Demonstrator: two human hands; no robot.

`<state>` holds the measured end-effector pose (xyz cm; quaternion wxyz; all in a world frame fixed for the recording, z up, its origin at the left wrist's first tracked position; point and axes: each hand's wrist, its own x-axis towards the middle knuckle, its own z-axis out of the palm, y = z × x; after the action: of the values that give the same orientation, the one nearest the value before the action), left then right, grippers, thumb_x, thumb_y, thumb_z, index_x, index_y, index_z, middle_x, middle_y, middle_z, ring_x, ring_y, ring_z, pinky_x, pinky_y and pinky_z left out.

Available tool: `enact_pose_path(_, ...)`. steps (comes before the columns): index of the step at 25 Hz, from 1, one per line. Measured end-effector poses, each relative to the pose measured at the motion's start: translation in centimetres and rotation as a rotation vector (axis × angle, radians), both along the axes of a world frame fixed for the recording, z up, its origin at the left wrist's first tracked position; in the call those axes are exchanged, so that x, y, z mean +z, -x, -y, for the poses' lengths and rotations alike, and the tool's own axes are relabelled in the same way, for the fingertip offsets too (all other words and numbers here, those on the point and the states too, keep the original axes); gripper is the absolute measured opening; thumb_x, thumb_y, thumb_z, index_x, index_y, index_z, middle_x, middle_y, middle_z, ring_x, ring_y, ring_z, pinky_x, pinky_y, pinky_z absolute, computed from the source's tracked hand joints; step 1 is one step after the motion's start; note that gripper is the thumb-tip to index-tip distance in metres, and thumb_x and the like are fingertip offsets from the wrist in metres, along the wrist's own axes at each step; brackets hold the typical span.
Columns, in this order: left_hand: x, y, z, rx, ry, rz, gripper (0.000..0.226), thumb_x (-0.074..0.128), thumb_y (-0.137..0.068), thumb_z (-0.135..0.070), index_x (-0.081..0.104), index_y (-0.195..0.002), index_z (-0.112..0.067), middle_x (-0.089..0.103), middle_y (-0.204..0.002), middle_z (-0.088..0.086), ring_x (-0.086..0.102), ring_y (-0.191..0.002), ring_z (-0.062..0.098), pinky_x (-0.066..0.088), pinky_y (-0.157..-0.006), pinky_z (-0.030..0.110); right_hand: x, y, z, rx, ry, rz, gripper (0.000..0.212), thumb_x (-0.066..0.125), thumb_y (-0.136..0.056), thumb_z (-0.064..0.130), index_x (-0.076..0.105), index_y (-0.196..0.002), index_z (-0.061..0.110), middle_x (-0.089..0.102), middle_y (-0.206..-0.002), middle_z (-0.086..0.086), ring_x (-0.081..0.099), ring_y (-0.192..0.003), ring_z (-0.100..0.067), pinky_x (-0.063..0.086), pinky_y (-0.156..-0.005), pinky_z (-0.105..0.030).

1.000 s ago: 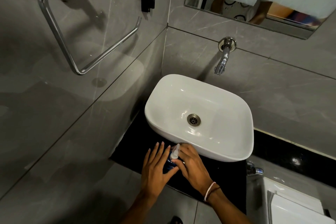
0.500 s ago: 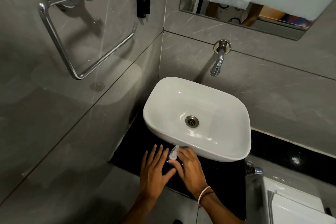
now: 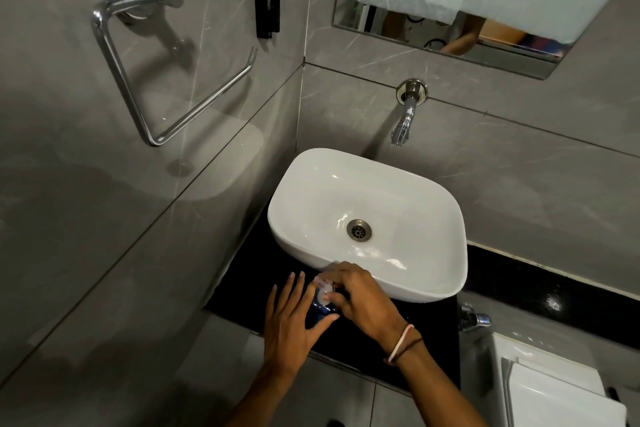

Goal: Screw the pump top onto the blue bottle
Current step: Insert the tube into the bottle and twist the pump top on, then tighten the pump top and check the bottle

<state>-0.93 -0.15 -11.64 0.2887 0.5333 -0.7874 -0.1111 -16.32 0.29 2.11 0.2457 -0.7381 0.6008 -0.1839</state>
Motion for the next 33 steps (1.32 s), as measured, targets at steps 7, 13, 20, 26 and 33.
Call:
enact_pose_path(7, 0.0, -0.2, 0.0, -0.016, -0.028, 0.042, 0.073, 0.043, -0.088, -0.072, 0.062, -0.135, -0.018, 0.057, -0.144, 0.007, 0.048, -0.137, 0.027, 0.032, -0.112, 0.05, 0.2, 0.0, -0.6, 0.075, -0.012, -0.022, 0.057, 0.08, -0.08, 0.01, 0.062, -0.133, 0.02, 0.065, -0.13, -0.002, 0.059, -0.12, -0.016, 0.051, -0.104, -0.031)
enact_pose_path(13, -0.5, -0.3, -0.1, -0.015, -0.003, 0.021, 0.071, 0.052, -0.083, -0.063, 0.057, -0.139, -0.019, 0.056, -0.144, 0.008, 0.048, -0.136, 0.027, 0.032, -0.11, 0.05, -1.5, -0.6, -2.3, -0.195, 0.013, 0.154, 0.029, 0.08, -0.078, 0.048, 0.067, -0.088, 0.024, 0.071, -0.082, 0.005, 0.067, -0.08, -0.013, 0.06, -0.077, -0.038)
enact_pose_path(20, -0.4, -0.2, -0.1, -0.022, -0.023, 0.017, 0.071, 0.05, -0.084, -0.065, 0.057, -0.139, -0.02, 0.058, -0.142, 0.008, 0.05, -0.134, 0.027, 0.031, -0.111, 0.049, -2.5, 0.0, -2.3, -0.194, 0.018, 0.2, 0.037, 0.077, -0.081, 0.044, 0.071, -0.106, 0.018, 0.077, -0.094, -0.002, 0.071, -0.089, -0.017, 0.061, -0.082, -0.042)
enact_pose_path(26, 0.5, 0.0, -1.0, 0.057, -0.07, -0.11, 0.076, 0.05, -0.085, -0.076, 0.059, -0.138, -0.021, 0.065, -0.127, 0.007, 0.06, -0.118, 0.024, 0.041, -0.106, 0.049, -4.3, 1.4, -3.6, -0.376, -0.066, 0.402, 0.035, 0.072, -0.093, 0.035, 0.067, -0.126, 0.026, 0.073, -0.108, 0.011, 0.069, -0.104, 0.001, 0.057, -0.093, -0.021)
enact_pose_path(33, 1.2, -0.8, -1.5, 0.239, -0.26, -0.3, 0.085, 0.058, -0.065, -0.089, 0.069, -0.12, -0.025, 0.072, -0.113, -0.007, 0.059, -0.117, 0.027, 0.041, -0.109, 0.049, -8.3, 0.4, -1.5, -0.558, -0.313, 0.623, 0.026, 0.073, -0.094, 0.015, 0.073, -0.117, 0.004, 0.077, -0.082, -0.015, 0.078, -0.09, -0.028, 0.065, -0.086, -0.039)
